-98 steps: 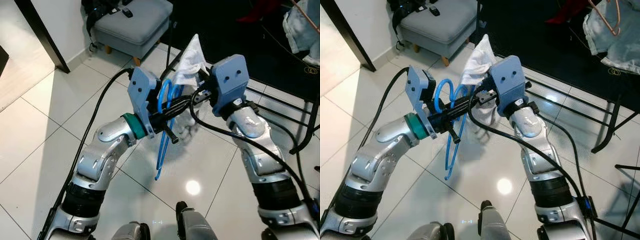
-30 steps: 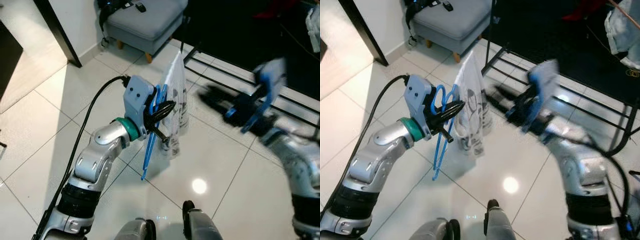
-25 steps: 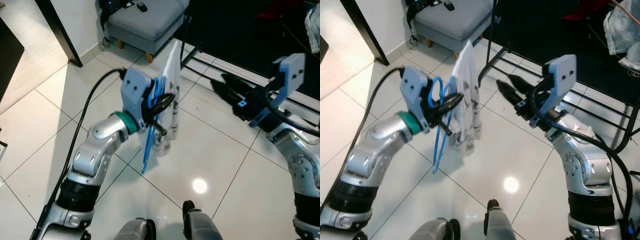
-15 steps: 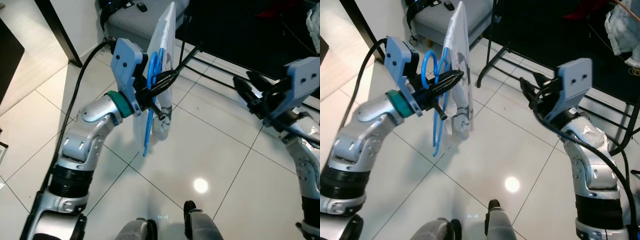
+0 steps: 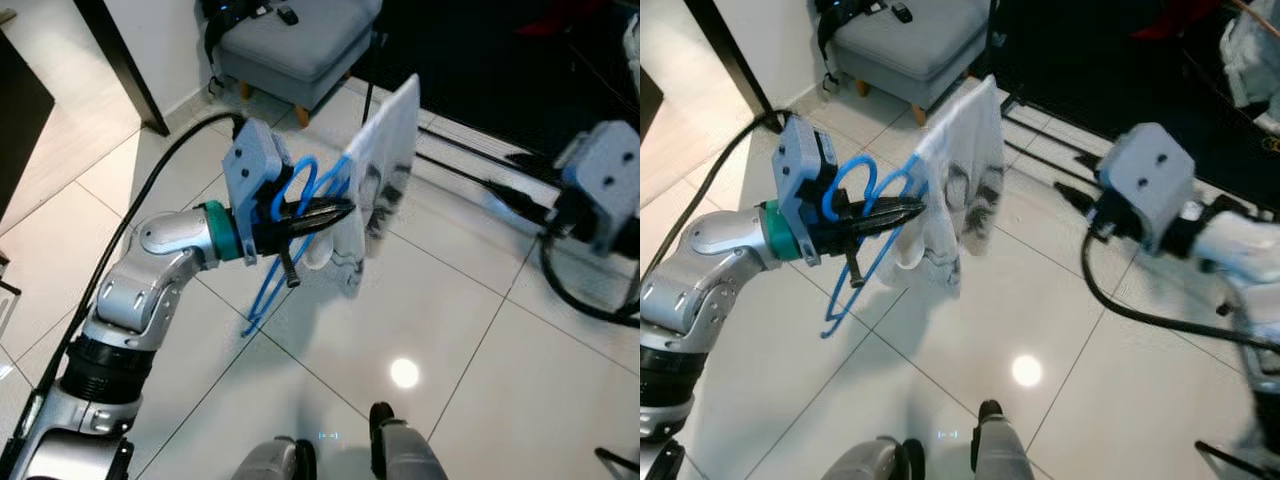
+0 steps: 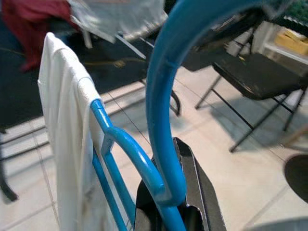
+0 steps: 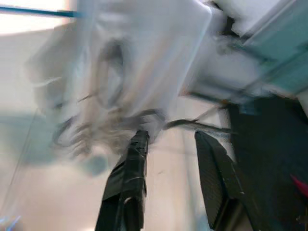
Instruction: Hang hanger
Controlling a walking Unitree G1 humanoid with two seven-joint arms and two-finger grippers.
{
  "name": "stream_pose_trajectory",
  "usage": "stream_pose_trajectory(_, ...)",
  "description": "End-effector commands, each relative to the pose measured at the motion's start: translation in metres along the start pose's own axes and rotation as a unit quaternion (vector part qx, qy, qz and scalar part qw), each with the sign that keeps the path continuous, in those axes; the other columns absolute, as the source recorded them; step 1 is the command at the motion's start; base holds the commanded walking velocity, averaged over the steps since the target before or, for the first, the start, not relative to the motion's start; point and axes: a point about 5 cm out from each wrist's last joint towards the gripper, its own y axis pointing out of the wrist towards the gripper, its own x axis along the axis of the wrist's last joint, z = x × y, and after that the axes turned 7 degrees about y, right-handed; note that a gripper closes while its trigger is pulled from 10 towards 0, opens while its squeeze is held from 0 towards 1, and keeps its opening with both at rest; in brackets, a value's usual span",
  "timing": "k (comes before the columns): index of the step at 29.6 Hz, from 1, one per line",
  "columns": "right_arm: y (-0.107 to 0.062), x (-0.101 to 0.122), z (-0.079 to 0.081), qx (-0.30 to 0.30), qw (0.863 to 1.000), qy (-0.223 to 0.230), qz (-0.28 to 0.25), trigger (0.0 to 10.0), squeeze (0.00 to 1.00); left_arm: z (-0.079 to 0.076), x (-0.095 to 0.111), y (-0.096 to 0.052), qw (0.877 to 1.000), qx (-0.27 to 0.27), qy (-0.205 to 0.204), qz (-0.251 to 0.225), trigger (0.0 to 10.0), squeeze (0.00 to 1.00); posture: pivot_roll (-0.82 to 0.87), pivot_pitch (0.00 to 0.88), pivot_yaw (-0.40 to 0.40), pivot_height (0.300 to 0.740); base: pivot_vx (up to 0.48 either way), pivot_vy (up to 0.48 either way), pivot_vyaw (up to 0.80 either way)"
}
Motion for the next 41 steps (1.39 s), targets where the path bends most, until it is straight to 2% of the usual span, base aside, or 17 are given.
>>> stream_pose_trajectory(1, -0.008, 0.012, 0.008, 0.069, 0.998, 0.011, -0.005, 10.0, 0.00, -0.009, -0.005, 0.002, 0.999, -0.042, 0.012, 0.003, 10.0, 0.00, -0.17, 0.189, 0.142, 0.737, 0.000, 0.000, 0.00)
stream_pose_trajectory(4, -0.010, 0.025, 0.024, 0.157, 0.987, 0.039, -0.019, 10.0, 0.00, -0.026, -0.017, 0.006, 0.993, -0.115, 0.015, 0.019, 10.0, 0.00, -0.18, 0.196, 0.148, 0.737, 0.000, 0.000, 0.00)
stream_pose_trajectory(9, 0.002, 0.025, 0.036, 0.183, 0.981, 0.049, -0.039, 10.0, 0.00, -0.035, -0.022, 0.010, 0.986, -0.163, 0.019, 0.024, 10.0, 0.00, -0.18, 0.217, 0.158, 0.737, 0.000, 0.000, 0.00)
stream_pose_trajectory(11, 0.016, 0.020, 0.044, 0.187, 0.980, 0.046, -0.049, 10.0, 0.00, -0.042, -0.025, 0.009, 0.979, -0.200, 0.025, 0.032, 10.0, 0.00, -0.17, 0.231, 0.159, 0.737, 0.000, 0.000, 0.00)
stream_pose_trajectory(16, 0.021, 0.018, 0.048, 0.198, 0.978, 0.048, -0.050, 10.0, 0.00, -0.044, -0.029, 0.006, 0.975, -0.217, 0.029, 0.039, 10.0, 0.00, -0.16, 0.245, 0.158, 0.737, 0.000, 0.000, 0.00)
stream_pose_trajectory(18, 0.025, 0.015, 0.056, 0.220, 0.973, 0.051, -0.045, 10.0, 0.00, -0.044, -0.030, 0.000, 0.971, -0.234, 0.035, 0.047, 10.0, 0.00, -0.15, 0.267, 0.149, 0.737, 0.000, 0.000, 0.00)
stream_pose_trajectory(21, 0.026, 0.015, 0.059, 0.234, 0.970, 0.049, -0.041, 10.0, 0.00, -0.044, -0.030, -0.003, 0.968, -0.242, 0.036, 0.048, 10.0, 0.00, -0.16, 0.280, 0.144, 0.737, 0.000, 0.000, 0.00)
stream_pose_trajectory(23, 0.026, 0.015, 0.059, 0.234, 0.970, 0.049, -0.041, 10.0, 0.00, -0.044, -0.030, -0.003, 0.968, -0.242, 0.036, 0.048, 10.0, 0.00, -0.16, 0.280, 0.144, 0.737, 0.000, 0.000, 0.00)
stream_pose_trajectory(27, 0.027, 0.019, 0.055, 0.270, 0.962, 0.028, -0.025, 10.0, 0.00, -0.051, -0.027, -0.012, 0.962, -0.265, 0.039, 0.045, 10.0, 0.00, -0.16, 0.312, 0.117, 0.737, 0.000, 0.000, 0.00)
stream_pose_trajectory(34, 0.031, 0.020, 0.053, 0.286, 0.958, 0.007, -0.022, 10.0, 0.00, -0.055, -0.023, -0.013, 0.959, -0.278, 0.043, 0.039, 10.0, 0.00, -0.16, 0.329, 0.104, 0.737, 0.000, 0.000, 0.00)
stream_pose_trajectory(35, 0.035, 0.020, 0.054, 0.291, 0.957, 0.000, -0.023, 10.0, 1.00, -0.056, -0.022, -0.013, 0.957, -0.283, 0.046, 0.036, 10.0, 0.00, -0.16, 0.331, 0.102, 0.737, 0.000, 0.000, 0.00)
stream_pose_trajectory(41, 0.047, 0.016, 0.062, 0.303, 0.952, -0.014, -0.035, 10.0, 1.00, -0.055, -0.015, -0.009, 0.955, -0.290, 0.060, 0.025, 10.0, 0.00, -0.14, 0.336, 0.101, 0.737, 0.000, 0.000, 0.00)
